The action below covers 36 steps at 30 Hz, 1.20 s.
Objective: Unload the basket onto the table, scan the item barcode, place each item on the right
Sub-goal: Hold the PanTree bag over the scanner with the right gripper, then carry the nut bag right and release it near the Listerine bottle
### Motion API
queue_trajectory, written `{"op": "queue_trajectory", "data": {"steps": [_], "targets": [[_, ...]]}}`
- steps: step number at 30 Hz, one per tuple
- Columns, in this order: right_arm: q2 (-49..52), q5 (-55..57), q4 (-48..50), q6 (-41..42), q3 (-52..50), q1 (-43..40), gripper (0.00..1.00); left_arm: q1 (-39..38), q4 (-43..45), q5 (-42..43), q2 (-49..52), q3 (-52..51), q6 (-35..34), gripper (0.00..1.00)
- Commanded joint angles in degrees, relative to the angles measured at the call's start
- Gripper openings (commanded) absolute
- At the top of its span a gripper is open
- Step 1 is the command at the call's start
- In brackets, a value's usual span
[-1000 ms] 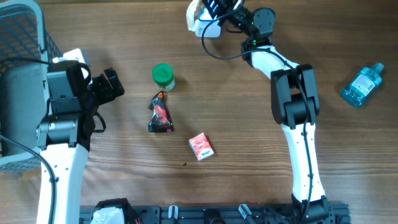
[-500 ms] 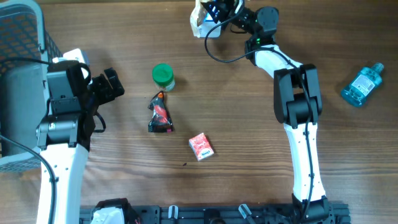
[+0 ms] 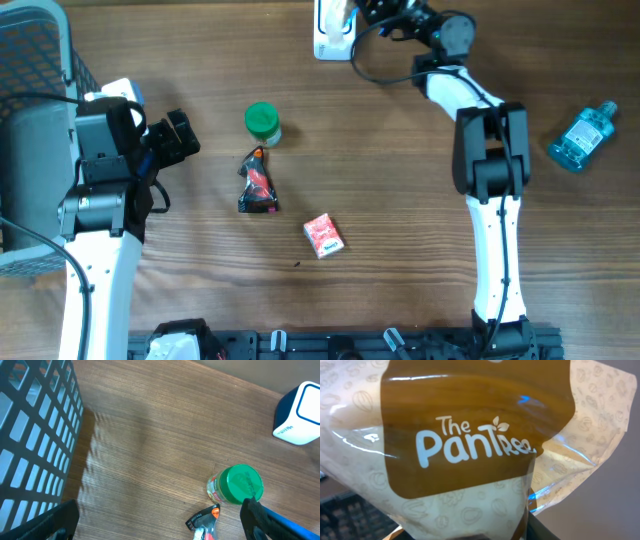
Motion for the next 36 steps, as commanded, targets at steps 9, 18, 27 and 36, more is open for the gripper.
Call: {"op": "queue_trajectory", "data": {"steps": [9, 18, 27, 36], "targets": [[0.2, -0.13, -5.18, 27.1, 1.46, -1.18, 0.26, -0.22, 0.15, 0.48, 0.07, 0.37, -0.33, 1.0], [-11.37, 0.55, -41.99, 15.72, 1.46, 1.01, 0.17, -0.22, 0.15, 0.48, 0.07, 0.37, -0.33, 1.0], [-42.45, 46.07, -111.78, -9.92, 1.46, 1.6, 0.18, -0.22, 0.15, 0.48, 0.07, 0.37, -0.33, 1.0], [-49.03, 79.95, -148.89, 6.54, -0.35, -6.34, 0.24, -0.22, 0.15, 0.48, 0.07, 0.37, -0.33, 1.0]]}}
